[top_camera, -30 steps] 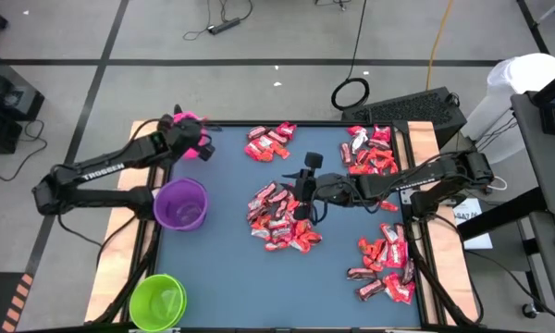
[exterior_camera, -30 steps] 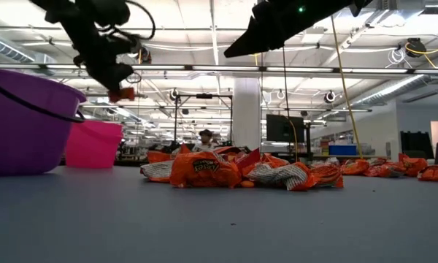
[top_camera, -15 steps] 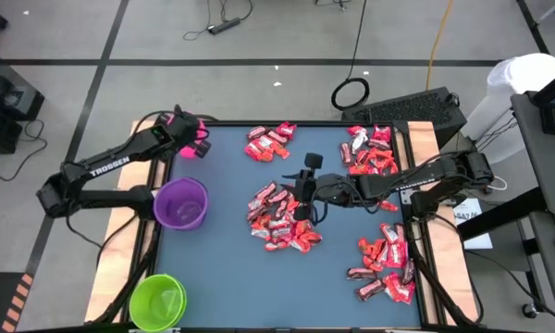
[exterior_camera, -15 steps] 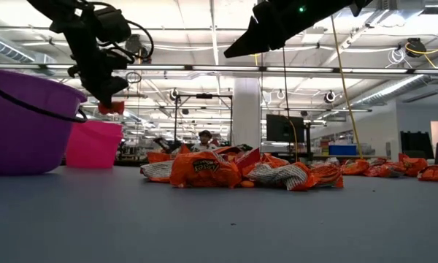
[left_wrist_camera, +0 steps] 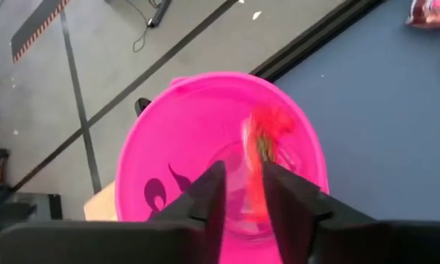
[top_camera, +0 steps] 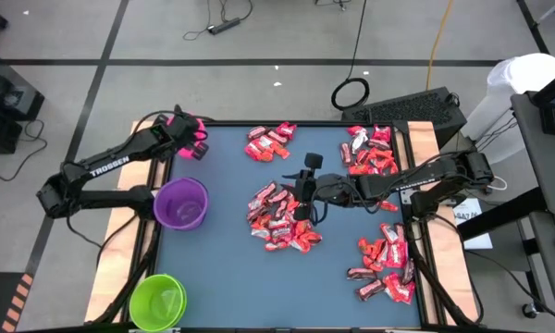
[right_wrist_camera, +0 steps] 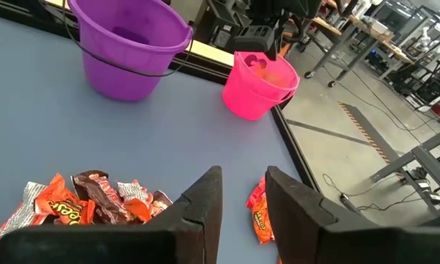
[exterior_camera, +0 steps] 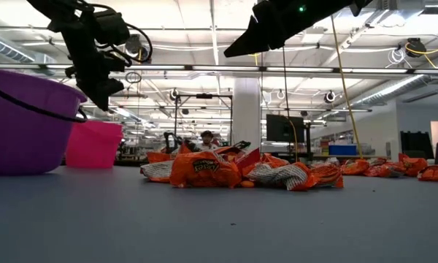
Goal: Organize candy in baskets
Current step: Put the orange chocolate into the pink bucket, then adjust the purple bucket
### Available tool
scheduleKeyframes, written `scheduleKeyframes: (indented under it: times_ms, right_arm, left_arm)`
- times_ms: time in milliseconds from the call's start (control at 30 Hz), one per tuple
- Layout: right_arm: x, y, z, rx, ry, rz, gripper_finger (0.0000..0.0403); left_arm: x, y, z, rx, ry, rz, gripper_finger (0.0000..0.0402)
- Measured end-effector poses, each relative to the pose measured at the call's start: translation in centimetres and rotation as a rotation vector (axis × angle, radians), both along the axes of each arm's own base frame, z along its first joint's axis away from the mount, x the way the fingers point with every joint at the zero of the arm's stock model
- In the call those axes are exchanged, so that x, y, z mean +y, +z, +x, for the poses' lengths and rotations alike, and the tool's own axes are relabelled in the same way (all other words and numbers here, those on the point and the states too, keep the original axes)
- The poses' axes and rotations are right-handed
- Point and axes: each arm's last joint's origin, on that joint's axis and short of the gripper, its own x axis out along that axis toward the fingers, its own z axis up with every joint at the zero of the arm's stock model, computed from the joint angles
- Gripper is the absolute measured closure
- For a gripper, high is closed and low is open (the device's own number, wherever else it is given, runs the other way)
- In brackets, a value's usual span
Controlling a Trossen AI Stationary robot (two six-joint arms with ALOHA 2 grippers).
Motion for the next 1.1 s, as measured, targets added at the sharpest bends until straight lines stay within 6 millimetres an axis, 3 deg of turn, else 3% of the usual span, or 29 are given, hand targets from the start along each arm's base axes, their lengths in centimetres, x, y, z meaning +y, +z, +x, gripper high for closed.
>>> scheduleKeyframes:
  times_ms: [133, 333, 600, 900, 1100]
  right_arm:
    - [0.0, 0.0, 0.0, -0.001, 0.000, 0.000, 0.0307]
    - [0.0, 0.0, 0.0, 0.000, 0.000, 0.000, 0.0307]
    - [0.0, 0.0, 0.0, 0.001, 0.000, 0.000, 0.0307]
    - [0.0, 0.0, 0.0, 0.001, 0.000, 0.000, 0.0307]
    - [0.0, 0.0, 0.0, 0.001, 0.004, 0.001, 0.0307]
  left_arm:
    - [-0.1, 2.0, 0.1, -0.040, -0.029, -0.038, 0.0249]
    - [-1.7, 4.4, 1.0, -0.213, -0.231, -0.252, 0.0240]
    - [-5.9, 4.0, 2.4, -0.211, -0.507, -0.490, 0.0240]
    - [-10.0, 3.5, 2.9, -0.069, -0.715, -0.573, 0.0240]
    - [-11.2, 3.3, 2.4, 0.043, -0.751, -0.581, 0.0240]
